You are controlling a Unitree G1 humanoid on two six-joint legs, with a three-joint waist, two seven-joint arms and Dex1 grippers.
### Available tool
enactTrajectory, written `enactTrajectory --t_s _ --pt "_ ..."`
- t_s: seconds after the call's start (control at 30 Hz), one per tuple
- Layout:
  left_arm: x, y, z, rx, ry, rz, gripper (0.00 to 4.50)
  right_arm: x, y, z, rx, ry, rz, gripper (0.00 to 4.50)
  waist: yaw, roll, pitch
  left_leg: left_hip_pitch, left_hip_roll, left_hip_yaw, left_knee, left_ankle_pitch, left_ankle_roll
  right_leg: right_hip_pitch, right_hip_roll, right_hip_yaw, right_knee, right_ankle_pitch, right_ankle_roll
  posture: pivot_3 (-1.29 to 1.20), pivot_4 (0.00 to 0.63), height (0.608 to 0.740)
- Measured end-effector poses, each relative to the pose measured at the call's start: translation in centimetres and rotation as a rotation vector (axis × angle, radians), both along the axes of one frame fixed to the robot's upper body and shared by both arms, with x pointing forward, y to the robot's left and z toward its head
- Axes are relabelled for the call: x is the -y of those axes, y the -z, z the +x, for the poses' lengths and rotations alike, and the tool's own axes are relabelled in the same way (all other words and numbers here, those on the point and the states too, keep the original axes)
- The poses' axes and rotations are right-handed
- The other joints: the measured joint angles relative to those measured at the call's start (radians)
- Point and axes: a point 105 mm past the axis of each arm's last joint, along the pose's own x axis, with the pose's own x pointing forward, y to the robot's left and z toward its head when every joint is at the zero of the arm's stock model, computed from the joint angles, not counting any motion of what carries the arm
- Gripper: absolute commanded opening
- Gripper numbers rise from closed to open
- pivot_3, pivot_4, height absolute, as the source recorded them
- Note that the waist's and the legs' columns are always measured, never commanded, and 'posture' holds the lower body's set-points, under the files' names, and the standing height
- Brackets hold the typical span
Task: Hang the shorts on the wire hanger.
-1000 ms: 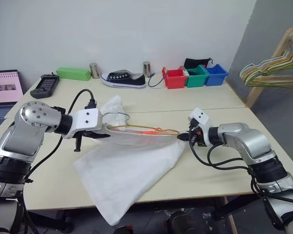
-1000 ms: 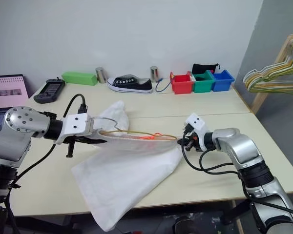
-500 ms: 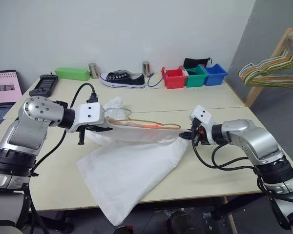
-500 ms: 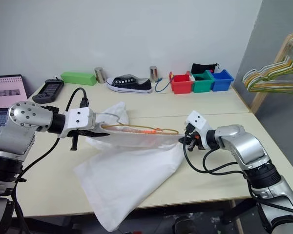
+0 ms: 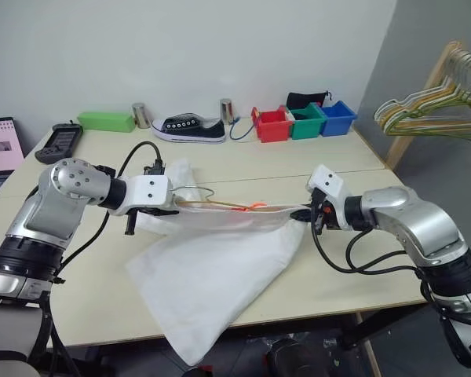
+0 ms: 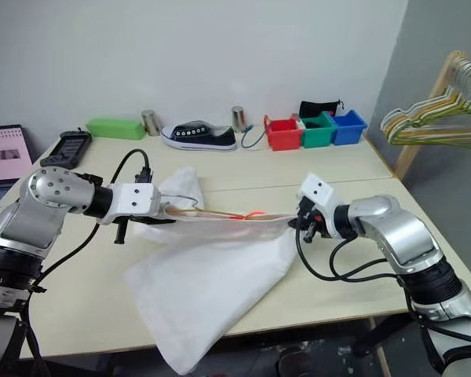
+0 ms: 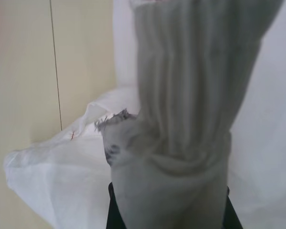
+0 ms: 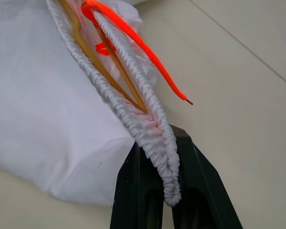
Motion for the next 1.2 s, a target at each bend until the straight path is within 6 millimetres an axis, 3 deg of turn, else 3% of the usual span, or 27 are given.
enactTrajectory --t_s 0.07,0.17,0.23,0.3,0.37,0.47,0.73,0.9,1.2 --pt "-0.1 0.1 0.5 0.021 0.005 0.027 0.00 -0.5 -1.6 0.0 0.052 -0.024 -0.007 0.04 -0.004 0.000 0.000 0.000 0.000 0.000 0.000 0.000 0.000 0.000 0.000 0.000 0.000 0.000 0.000 -0.29 0.008 0.740" --pt "0.3 -0.1 1.1 0.047 0.003 0.016 0.00 -0.8 -2.2 -0.1 0.068 -0.028 -0.008 0.04 -0.010 0.000 0.000 0.000 0.000 0.000 0.000 0.000 0.000 0.000 0.000 0.000 0.000 0.000 0.000 -0.30 0.005 0.740" --pt "1.3 0.1 1.8 0.058 -0.005 -0.018 0.00 -1.9 -3.0 0.0 0.095 -0.043 0.012 0.04 -0.013 0.000 0.000 0.000 0.000 0.000 0.000 0.000 0.000 0.000 0.000 0.000 0.000 0.000 0.000 -0.30 0.003 0.740" --pt "3.1 0.6 2.6 0.071 -0.003 -0.064 0.00 -4.3 -4.2 -0.2 0.142 -0.081 0.063 0.04 -0.020 0.000 -0.001 0.000 0.000 -0.001 0.000 0.000 0.000 0.000 0.000 0.000 0.001 0.000 0.000 -0.29 0.001 0.740" --pt "4.7 1.0 3.0 0.072 0.010 -0.101 0.00 -5.6 -4.1 -0.5 0.149 -0.112 0.071 0.04 -0.023 -0.001 -0.001 -0.001 0.000 -0.001 0.000 0.000 0.000 0.000 0.000 -0.001 0.000 0.000 0.001 -0.29 0.000 0.740" --pt "6.6 1.7 3.4 0.058 -0.011 -0.154 0.00 -5.9 -3.3 0.1 0.189 -0.083 0.021 0.04 -0.027 0.000 -0.001 -0.004 -0.001 -0.001 0.001 0.000 0.000 -0.003 -0.001 0.000 0.001 0.001 0.001 -0.29 0.000 0.740" --pt "7.3 1.9 3.8 0.062 -0.052 -0.184 0.00 -5.9 -3.3 0.4 0.249 -0.088 -0.022 0.04 -0.036 0.000 -0.001 -0.005 -0.001 -0.002 0.001 0.000 0.000 -0.006 0.000 -0.001 0.005 0.001 0.001 -0.28 0.000 0.740" --pt "7.4 1.9 3.8 0.067 -0.049 -0.186 0.00 -5.3 -3.3 0.4 0.272 -0.109 -0.060 1.26 -0.038 0.000 -0.001 -0.005 -0.001 -0.002 0.002 0.000 0.000 -0.005 0.000 -0.001 0.005 0.001 0.001 -0.29 0.000 0.740" --pt "7.5 1.6 3.9 0.098 -0.030 -0.182 0.00 -2.3 -2.6 0.3 0.219 -0.159 -0.171 3.34 -0.052 0.000 -0.001 -0.005 -0.001 -0.002 0.002 0.000 0.000 -0.005 -0.001 -0.001 0.005 0.001 0.001 -0.29 0.000 0.740"
